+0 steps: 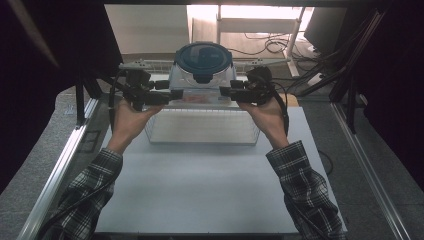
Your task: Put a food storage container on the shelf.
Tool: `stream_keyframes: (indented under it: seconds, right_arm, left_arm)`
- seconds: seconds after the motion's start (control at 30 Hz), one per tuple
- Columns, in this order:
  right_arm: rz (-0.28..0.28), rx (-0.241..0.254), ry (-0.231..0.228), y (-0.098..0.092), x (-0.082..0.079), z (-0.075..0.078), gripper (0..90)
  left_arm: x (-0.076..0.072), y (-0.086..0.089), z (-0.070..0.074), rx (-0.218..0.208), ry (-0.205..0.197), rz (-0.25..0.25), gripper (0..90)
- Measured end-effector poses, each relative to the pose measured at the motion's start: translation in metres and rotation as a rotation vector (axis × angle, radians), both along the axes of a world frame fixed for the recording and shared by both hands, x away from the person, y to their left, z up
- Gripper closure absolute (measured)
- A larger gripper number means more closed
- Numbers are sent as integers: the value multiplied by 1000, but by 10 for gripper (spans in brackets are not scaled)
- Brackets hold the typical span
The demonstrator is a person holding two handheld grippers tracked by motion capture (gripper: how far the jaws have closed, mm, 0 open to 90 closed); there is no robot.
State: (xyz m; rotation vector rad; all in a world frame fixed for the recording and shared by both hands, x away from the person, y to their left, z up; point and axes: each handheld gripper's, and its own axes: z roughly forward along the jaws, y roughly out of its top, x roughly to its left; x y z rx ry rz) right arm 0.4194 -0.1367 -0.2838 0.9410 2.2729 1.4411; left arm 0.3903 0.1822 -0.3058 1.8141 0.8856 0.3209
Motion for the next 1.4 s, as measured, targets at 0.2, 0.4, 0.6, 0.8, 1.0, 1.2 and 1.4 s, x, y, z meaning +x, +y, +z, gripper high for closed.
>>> stream_keyframes:
  seconds: [0.2, 0.4, 0.6, 0.8, 1.0, 1.2, 1.4]
  right_arm:
    - [26, -19, -3, -3, -11, -6, 418]
    - [45, -27, -6, -7, -20, -11, 387]
    - [68, -25, 7, -7, -29, -17, 354]
    - [86, -51, 5, -5, -37, -25, 318]
    - [89, -47, 5, -6, -43, -34, 273]
    - [86, -56, 14, -9, -47, -45, 194]
    - [88, -79, 11, -9, -51, -57, 138]
  left_arm:
    - [-8, -5, -9, 27, 13, -23, 233]
    - [-16, -11, -18, 34, 19, -50, 206]
    - [-26, -17, -23, 46, 17, -81, 181]
    - [-35, -22, -32, 54, 23, -104, 149]
    - [-40, -24, -43, 61, 33, -126, 117]
    - [-45, -24, -55, 58, 44, -128, 92]
    - [-49, -25, -67, 66, 47, -119, 76]
